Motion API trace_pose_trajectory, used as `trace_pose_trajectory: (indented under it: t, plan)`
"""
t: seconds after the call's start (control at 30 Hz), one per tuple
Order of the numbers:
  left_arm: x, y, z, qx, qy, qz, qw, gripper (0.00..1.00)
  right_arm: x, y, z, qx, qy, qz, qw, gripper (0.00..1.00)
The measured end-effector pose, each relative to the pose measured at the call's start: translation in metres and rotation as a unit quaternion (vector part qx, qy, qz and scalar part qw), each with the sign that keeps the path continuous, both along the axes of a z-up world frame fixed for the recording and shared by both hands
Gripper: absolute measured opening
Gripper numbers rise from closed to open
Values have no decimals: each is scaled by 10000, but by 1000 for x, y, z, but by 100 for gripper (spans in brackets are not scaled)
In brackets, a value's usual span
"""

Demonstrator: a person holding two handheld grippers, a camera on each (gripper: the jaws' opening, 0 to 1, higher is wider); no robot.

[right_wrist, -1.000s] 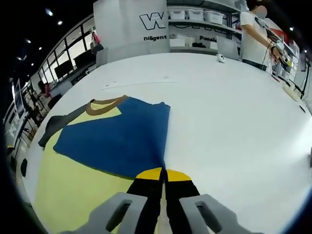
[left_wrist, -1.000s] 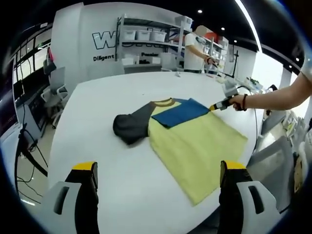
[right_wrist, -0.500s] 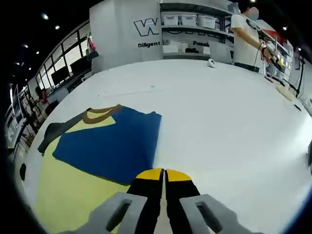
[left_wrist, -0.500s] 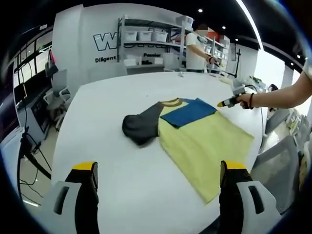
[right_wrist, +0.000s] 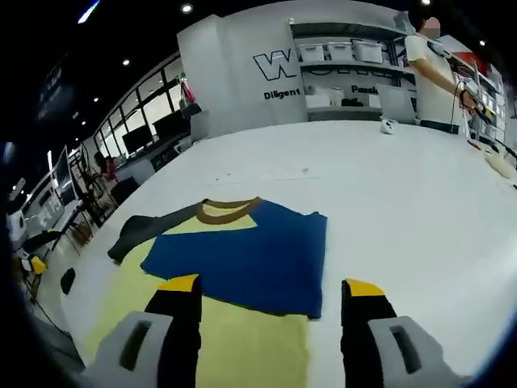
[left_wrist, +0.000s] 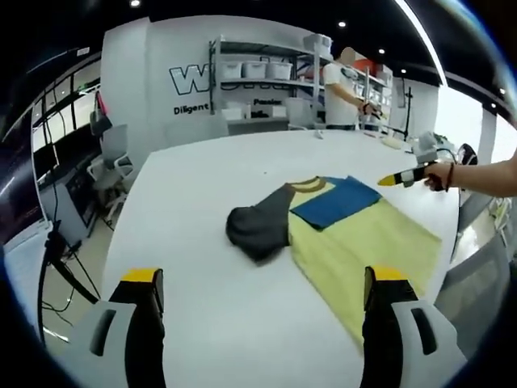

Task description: Fold the garment on the visible template until the final outline fits inside the template.

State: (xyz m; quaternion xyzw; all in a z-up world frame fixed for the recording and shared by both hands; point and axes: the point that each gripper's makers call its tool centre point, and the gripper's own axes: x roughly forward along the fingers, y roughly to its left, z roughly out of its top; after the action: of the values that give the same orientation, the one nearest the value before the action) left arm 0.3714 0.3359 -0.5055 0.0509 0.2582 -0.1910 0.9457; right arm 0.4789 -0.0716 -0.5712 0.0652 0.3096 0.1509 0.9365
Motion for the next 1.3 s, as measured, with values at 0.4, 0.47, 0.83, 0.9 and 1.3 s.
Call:
trace_pose_trajectory:
  t: [0.4,0.47,0.83,0.9,1.3]
  plan:
    - [33,-11,-13,-96,-144,87,9998,88,-23,25,25,93,-215,466,9986,71]
    - [37,-10,-15,-71,-146,121,9998,87,-28,28,28,136,-221,501,9984,71]
    - [79,9,-60,127,46,664,9977,76,-53,37,34,167,-288,613,9976,69]
    - [85,9,-68,199,51,700,9973,75,-56,36,34,199,-306,462,9983,68]
    - [97,-8,-100,234,268,462,9983,55,-76,56,45,587,-362,556,9961,77]
